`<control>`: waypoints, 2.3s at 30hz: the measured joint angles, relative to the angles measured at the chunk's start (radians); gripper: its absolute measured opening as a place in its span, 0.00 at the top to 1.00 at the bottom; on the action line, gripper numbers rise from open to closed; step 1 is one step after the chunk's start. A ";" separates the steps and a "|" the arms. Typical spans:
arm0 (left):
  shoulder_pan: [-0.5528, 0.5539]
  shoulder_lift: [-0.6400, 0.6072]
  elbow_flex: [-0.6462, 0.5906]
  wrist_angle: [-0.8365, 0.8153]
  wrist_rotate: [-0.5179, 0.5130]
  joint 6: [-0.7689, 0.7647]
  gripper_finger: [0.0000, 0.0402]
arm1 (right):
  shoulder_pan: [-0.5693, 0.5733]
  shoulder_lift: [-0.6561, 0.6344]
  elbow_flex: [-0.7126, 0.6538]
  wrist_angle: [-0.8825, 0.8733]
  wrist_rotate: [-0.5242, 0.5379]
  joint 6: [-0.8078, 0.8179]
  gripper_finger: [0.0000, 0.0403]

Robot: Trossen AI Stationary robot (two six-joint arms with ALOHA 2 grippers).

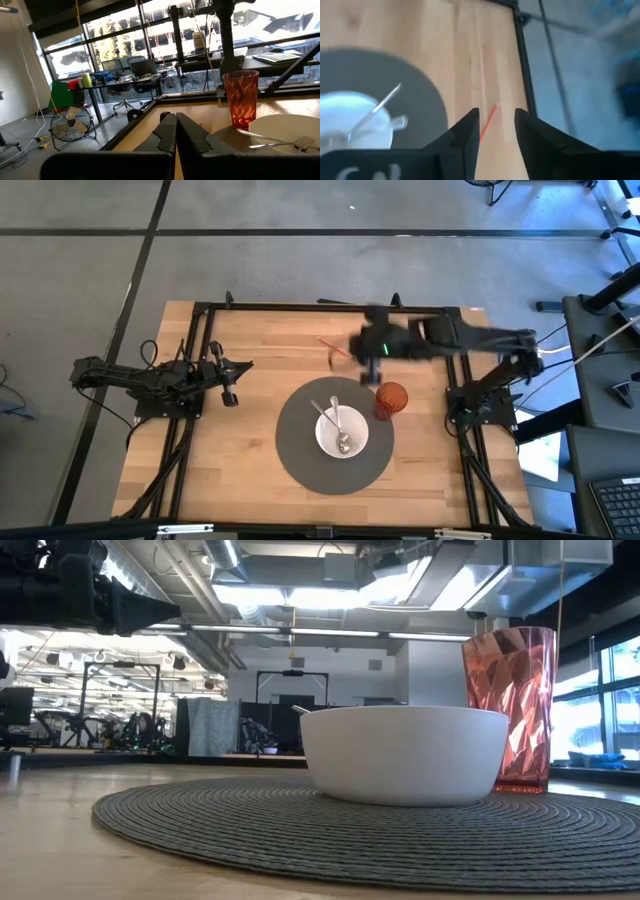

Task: Pick & Place Utensil
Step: Put the orange straw into the orange cup on the gray mat

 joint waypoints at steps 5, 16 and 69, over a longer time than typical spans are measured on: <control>0.000 0.000 0.000 0.000 0.000 0.015 1.00 | -0.263 0.097 0.064 0.018 -0.244 0.103 0.70; 0.000 0.000 0.000 0.000 0.000 0.019 0.99 | -0.523 0.612 0.264 -0.003 -0.585 0.062 0.53; 0.000 0.000 0.000 -0.023 0.001 0.023 0.99 | -0.519 1.027 0.547 -0.228 -0.418 0.092 0.61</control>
